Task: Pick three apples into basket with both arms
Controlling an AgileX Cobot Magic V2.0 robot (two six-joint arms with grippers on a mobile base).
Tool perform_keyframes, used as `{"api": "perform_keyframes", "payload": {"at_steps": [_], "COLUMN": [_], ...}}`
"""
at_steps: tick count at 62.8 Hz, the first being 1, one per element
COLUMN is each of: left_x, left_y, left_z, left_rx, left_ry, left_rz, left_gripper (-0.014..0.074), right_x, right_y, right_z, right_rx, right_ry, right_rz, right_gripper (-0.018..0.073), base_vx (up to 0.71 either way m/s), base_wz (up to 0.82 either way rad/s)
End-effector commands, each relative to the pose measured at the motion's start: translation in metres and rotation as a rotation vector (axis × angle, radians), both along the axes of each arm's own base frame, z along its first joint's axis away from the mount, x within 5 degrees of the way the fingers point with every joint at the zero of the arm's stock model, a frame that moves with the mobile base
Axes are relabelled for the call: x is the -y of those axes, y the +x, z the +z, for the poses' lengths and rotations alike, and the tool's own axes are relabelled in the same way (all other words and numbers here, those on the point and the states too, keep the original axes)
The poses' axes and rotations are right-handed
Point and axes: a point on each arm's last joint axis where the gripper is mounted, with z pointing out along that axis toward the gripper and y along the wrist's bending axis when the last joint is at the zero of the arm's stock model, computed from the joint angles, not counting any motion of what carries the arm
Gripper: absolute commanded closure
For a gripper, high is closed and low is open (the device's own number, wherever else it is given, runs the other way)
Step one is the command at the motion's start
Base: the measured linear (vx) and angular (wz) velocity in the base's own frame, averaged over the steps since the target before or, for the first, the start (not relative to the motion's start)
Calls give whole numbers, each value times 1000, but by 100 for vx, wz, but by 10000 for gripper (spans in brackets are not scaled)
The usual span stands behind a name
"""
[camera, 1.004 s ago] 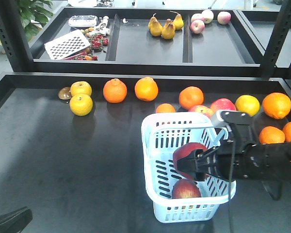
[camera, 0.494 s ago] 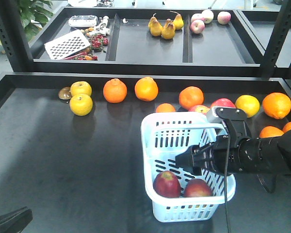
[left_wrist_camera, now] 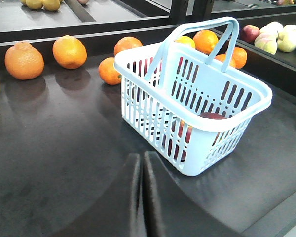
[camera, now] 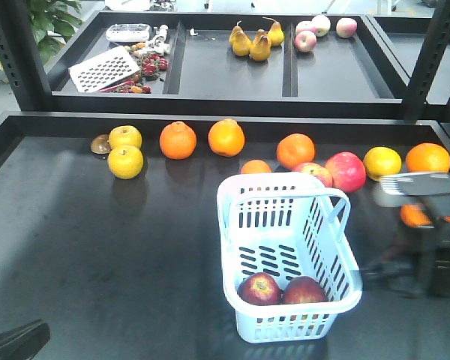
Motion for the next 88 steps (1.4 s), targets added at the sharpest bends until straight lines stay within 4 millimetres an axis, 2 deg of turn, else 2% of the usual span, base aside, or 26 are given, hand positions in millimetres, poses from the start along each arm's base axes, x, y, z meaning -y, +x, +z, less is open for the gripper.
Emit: {"api": "perform_keyframes", "payload": {"at_steps": [1,9,17,23,27,40,44,49,75,88], "left_x": [-1,-1,-1,-1,-1,-1,-1,-1,-1,-1], "left_y": [3,3,3,3,3,3,3,3,3,3], "left_z": [6,6,6,6,6,6,6,6,6,6], "left_rx": [11,11,11,12,11,11,11,12,12,12], "left_ry": [0,0,0,0,0,0,0,0,0,0], "left_rz": [17,17,16,19,18,17,17,18,18,18], "left_gripper": [604,604,604,604,604,604,604,604,604,604], "right_x": [36,80,108,126,135,158,161,163,177,189], "right_y": [-2,-7,-3,0,1,6,6,9,24,43], "right_z": [15,10,2,-10,-19,-54,-61,-66,-79,-74], "right_rx": [44,-36,-50,-107,-156,-320,-350,-362,-328,-366], "right_ry": [-153,-266,-233,-222,-204,-151,-142,-152,-209,-228], "right_rz": [-184,-377,-528,-590,-624,-734,-755,-746,-777,-794], "right_gripper": [567,564,540,468,382,-14,-105,-171,-111,-99], "base_vx": [0,0,0,0,0,0,0,0,0,0], "base_wz": [0,0,0,0,0,0,0,0,0,0]}}
